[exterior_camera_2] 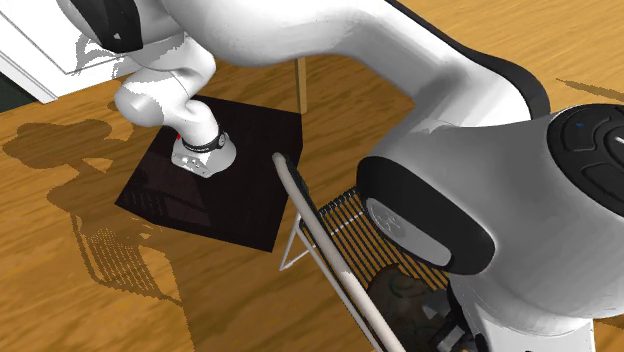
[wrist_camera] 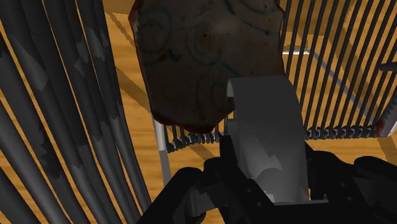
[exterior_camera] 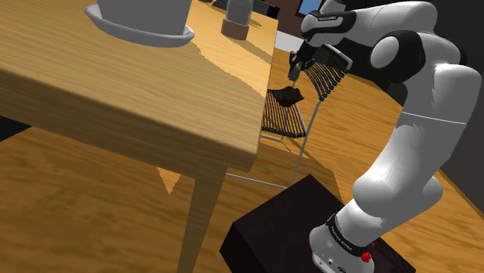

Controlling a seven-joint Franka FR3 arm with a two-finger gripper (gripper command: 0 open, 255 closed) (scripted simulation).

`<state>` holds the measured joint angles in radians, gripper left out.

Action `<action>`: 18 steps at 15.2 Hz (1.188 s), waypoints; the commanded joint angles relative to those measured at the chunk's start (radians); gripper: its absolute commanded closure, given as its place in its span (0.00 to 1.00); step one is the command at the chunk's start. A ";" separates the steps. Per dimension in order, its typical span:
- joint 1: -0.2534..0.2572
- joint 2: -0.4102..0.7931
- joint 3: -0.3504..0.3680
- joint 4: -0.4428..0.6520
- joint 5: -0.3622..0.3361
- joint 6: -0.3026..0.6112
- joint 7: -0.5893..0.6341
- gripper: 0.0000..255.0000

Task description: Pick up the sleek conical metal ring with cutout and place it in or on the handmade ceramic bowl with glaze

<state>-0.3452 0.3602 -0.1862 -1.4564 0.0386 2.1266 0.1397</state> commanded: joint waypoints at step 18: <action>-0.003 0.027 -0.054 0.022 0.002 -0.131 -0.010 0.00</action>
<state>-0.3305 0.3965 -0.2138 -1.4446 0.0992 2.1639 0.1209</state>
